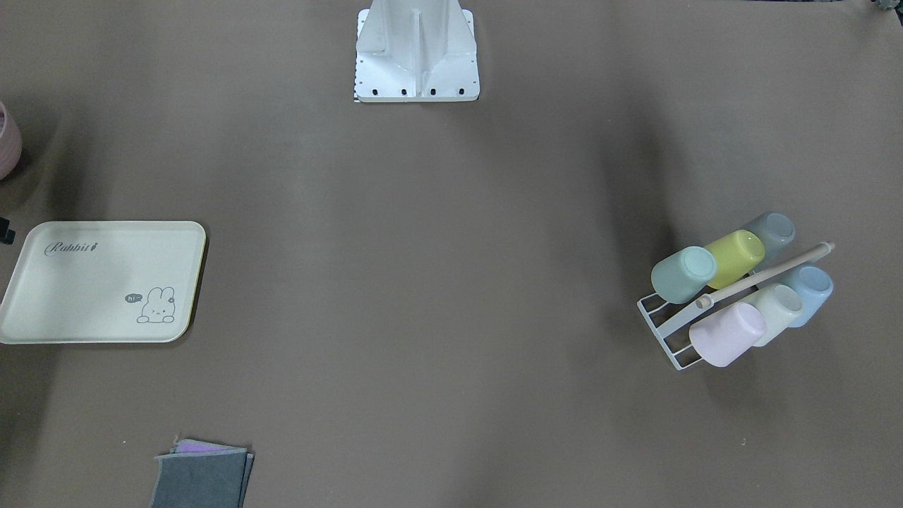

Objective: Pick up and place green cup on tray

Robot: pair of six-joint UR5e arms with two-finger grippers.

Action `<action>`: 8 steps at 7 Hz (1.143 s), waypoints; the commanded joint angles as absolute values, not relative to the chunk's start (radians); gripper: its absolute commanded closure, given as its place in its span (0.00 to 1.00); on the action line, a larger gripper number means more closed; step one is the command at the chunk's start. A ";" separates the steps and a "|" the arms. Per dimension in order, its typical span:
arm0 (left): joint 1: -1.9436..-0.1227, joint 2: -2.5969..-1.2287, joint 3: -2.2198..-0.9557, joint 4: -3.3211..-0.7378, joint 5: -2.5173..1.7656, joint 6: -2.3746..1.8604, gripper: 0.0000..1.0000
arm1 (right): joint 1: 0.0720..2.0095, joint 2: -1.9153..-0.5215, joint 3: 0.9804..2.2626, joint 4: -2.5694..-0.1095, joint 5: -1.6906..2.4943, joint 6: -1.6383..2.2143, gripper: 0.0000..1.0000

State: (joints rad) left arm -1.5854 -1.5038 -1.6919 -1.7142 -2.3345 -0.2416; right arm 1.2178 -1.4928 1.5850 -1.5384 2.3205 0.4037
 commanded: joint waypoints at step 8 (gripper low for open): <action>-1.051 -1.942 -2.162 -1.299 -2.256 -0.236 0.01 | 1.167 -1.473 1.410 -1.425 2.321 0.399 0.32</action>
State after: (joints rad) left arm -1.1787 -1.8409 -2.0954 -1.3848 -2.3550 -0.2512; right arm 1.1766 -1.4756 1.4247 -1.4263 2.3231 0.3975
